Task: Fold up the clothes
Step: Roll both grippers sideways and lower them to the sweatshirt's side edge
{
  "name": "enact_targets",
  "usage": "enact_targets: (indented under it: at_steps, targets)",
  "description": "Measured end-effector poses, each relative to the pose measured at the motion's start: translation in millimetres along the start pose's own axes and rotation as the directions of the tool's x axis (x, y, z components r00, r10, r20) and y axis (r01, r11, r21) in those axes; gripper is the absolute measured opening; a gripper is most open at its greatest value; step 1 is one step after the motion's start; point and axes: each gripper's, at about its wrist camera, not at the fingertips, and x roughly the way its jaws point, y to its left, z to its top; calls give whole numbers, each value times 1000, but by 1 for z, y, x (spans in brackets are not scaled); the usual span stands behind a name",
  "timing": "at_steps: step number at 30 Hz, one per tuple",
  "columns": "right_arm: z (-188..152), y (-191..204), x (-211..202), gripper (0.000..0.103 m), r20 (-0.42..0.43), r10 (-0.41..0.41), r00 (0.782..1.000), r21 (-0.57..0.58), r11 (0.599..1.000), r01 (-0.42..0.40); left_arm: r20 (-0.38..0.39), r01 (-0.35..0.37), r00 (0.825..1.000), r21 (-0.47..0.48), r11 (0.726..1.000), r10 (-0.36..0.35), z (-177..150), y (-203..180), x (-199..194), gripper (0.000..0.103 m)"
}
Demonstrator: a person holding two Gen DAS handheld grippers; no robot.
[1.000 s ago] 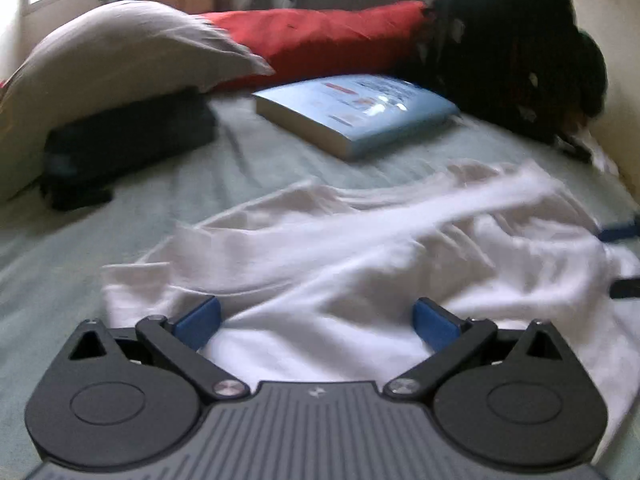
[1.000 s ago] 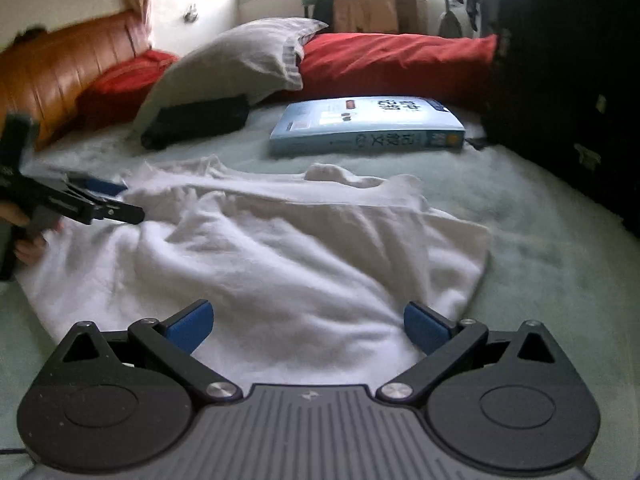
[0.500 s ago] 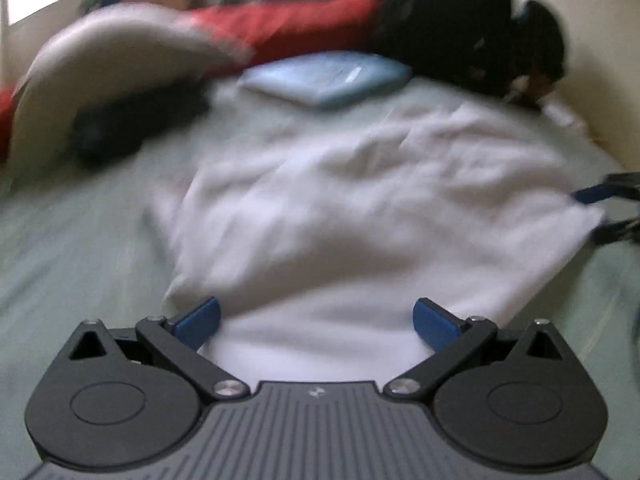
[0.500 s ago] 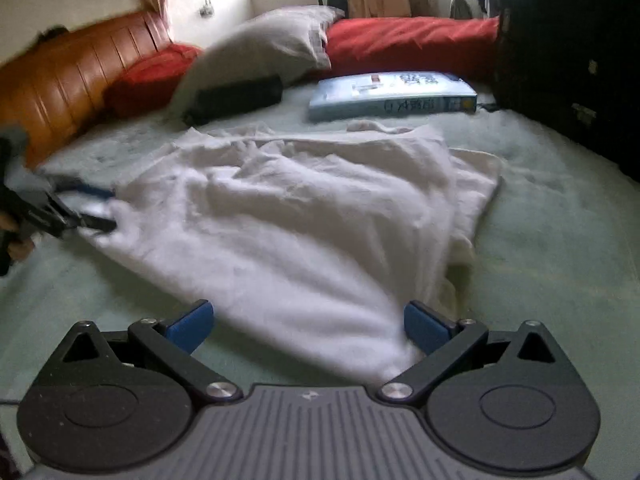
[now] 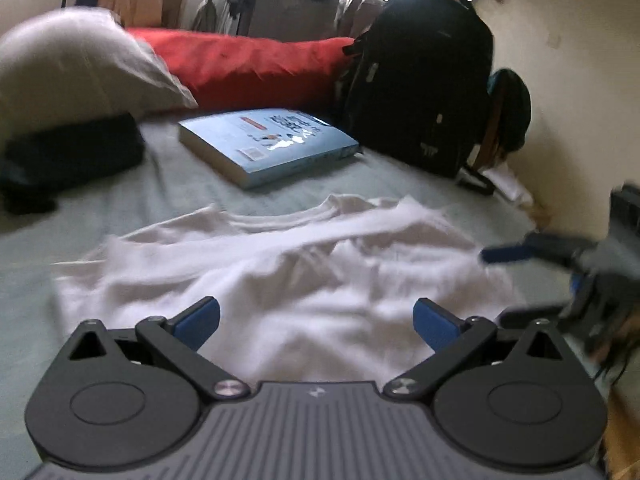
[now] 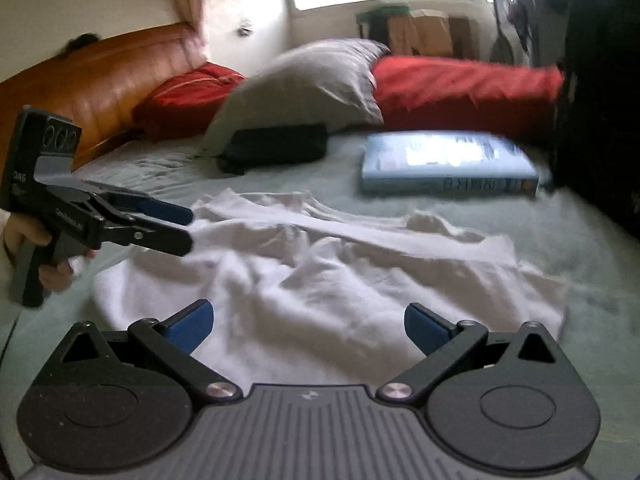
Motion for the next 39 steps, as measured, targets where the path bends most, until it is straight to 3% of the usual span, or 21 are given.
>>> enact_targets:
  at_steps: [4,7,9,16,19,22,25,28,30,32,35,39]
  targets:
    - [-10,-16,15,103,-28,-1,1000,63,998,3,-36,-40,999,-76,996,37,3,27,36,102]
    - [-25,-18,12,103,-45,-37,998,38,999,39,-14,-70,998,-117,991,69,8,38,41,102]
    - [-27,-14,4,103,-47,-50,998,18,999,51,0,-130,991,-100,987,130,11,32,31,102]
    - [-29,11,-31,103,-33,-96,995,-74,993,93,6,-215,976,122,969,216,-7,-9,-30,102]
    - [-34,25,-42,103,-42,-120,992,-120,986,114,-10,-252,964,284,925,266,-32,-38,-53,102]
    - [-42,38,-49,103,-56,-156,986,-177,974,143,2,-281,948,467,838,317,-66,-69,-63,102]
    - [-52,53,-46,103,-71,-221,973,-272,943,195,55,-344,912,638,689,406,-101,-94,-62,102]
    - [-66,69,-36,103,-73,-329,942,-417,868,271,93,-365,886,742,562,453,-123,-103,-58,102]
    - [-78,78,-27,103,-57,-415,908,-532,782,323,145,-386,869,797,465,473,-135,-105,-56,102]
    - [-86,81,-25,103,-37,-445,895,-590,732,340,194,-405,852,833,377,486,-143,-104,-54,102]
    - [-84,81,-24,103,-29,-462,886,-601,717,354,233,-426,833,848,315,501,-142,-101,-48,102]
    - [-82,82,-11,103,8,-531,848,-658,636,404,271,-441,814,864,243,514,-139,-104,-34,102]
